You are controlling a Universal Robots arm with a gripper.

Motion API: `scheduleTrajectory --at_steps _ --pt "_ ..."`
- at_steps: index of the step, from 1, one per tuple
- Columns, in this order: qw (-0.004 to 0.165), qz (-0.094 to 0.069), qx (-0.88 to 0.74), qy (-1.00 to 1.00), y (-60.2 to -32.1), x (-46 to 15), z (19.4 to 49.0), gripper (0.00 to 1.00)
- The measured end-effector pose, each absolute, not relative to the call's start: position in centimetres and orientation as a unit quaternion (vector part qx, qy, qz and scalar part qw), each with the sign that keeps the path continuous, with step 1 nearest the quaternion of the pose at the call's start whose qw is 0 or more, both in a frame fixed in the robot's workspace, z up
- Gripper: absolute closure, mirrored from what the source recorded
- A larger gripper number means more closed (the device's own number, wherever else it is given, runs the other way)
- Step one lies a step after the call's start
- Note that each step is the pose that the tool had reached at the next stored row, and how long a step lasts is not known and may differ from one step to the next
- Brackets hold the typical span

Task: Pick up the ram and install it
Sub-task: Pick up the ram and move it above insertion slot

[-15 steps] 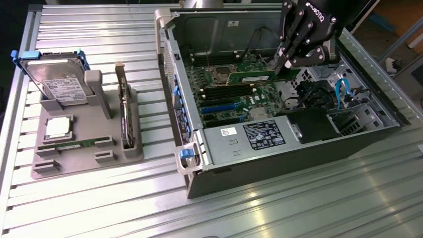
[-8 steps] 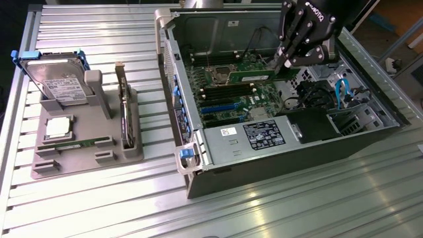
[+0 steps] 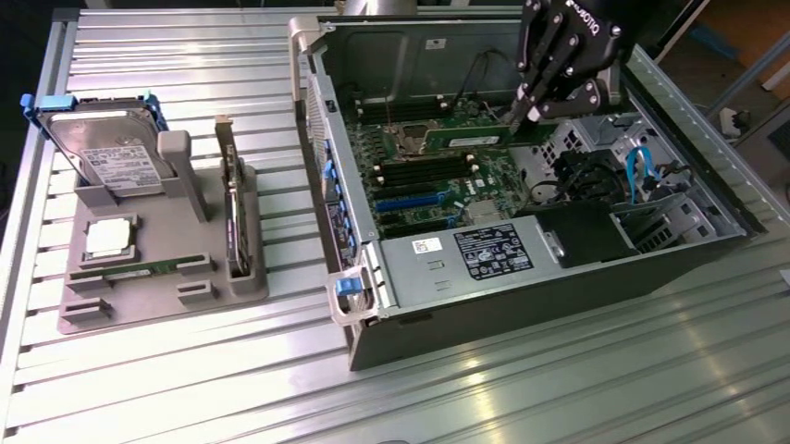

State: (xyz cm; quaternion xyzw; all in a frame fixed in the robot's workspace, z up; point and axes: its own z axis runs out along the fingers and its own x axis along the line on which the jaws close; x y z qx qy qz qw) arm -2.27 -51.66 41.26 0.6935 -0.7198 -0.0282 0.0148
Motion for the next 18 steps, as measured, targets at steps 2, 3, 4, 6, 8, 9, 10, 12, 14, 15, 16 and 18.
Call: scheduleTrajectory --at_steps 2,3,4,6,8,9,10,12,14,15,16,18 --pt "0.015 -0.028 0.694 -0.72 -51.5 -2.3 41.2 0.88" --pt "0.015 -0.028 0.693 -0.72 -51.4 -2.3 41.2 0.88" --pt "0.015 -0.028 0.693 -0.72 -51.3 -2.3 41.2 0.88" --pt "0.015 -0.028 0.694 -0.72 -51.1 -2.3 41.2 0.88" --pt "0.015 -0.028 0.693 -0.72 -50.9 -2.3 41.2 0.88" --pt "0.015 -0.028 0.693 -0.72 -50.8 -2.3 41.2 0.88" --pt "0.015 -0.028 0.693 -0.72 -50.6 -2.3 41.1 0.88" --pt "0.015 -0.028 0.693 -0.72 -50.4 -2.3 41.1 0.88" --pt "0.015 -0.028 0.693 -0.72 -50.2 -2.3 41.1 0.88" --pt "0.015 -0.028 0.693 -0.72 -50.0 -2.3 41.1 0.88" --pt "0.015 -0.028 0.693 -0.72 -49.9 -2.3 41.1 0.88" --pt "0.015 -0.028 0.694 -0.72 -49.6 -2.3 41.1 0.88"
